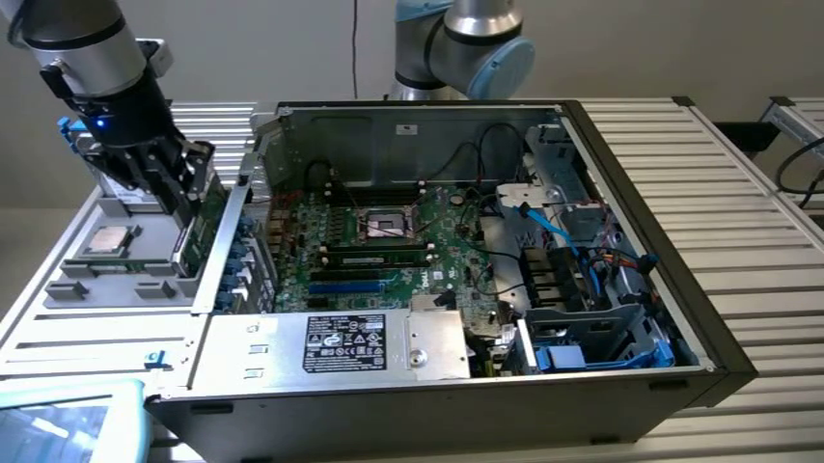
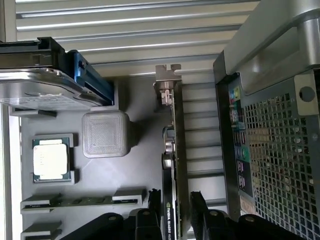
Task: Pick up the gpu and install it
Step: 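Pick up the gpu and move the gpu toward the slot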
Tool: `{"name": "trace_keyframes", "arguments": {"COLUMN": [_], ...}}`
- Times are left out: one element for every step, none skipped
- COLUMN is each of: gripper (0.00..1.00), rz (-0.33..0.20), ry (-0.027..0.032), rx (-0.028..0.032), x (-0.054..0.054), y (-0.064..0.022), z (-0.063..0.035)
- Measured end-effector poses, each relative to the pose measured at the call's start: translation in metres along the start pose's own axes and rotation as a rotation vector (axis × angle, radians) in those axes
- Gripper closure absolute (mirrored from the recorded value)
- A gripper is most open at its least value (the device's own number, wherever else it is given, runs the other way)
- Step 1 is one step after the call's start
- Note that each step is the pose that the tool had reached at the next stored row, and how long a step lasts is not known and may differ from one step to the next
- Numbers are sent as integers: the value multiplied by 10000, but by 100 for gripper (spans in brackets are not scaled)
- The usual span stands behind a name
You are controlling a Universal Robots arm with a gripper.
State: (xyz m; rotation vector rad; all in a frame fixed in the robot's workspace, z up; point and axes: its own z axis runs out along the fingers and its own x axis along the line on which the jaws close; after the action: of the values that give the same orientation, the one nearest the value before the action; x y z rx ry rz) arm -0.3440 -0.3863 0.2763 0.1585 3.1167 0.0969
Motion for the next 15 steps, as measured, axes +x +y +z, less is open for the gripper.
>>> {"name": "trace_keyframes", "arguments": {"gripper": [62, 62, 62, 62, 62, 62, 62, 62, 62, 62, 62, 62, 62, 62, 62], "rz": [22, 44, 65, 87, 105, 122, 131, 138, 140, 144, 146, 147, 146, 145, 145], "ry": [-1, 0, -1, -1, -1, 0, -1, -1, -1, 0, 0, -1, -1, -2, 0], "rx": [0, 0, 0, 0, 0, 1, 0, 0, 0, 0, 0, 0, 0, -1, -2], "x": [2, 3, 4, 5, 7, 8, 10, 15, 24, 34, 44, 49, 50, 50, 51], "y": [8, 16, 24, 33, 41, 49, 51, 51, 49, 47, 45, 43, 41, 40, 39], "z": [18, 37, 56, 75, 94, 112, 130, 148, 166, 184, 203, 221, 239, 257, 275]}}
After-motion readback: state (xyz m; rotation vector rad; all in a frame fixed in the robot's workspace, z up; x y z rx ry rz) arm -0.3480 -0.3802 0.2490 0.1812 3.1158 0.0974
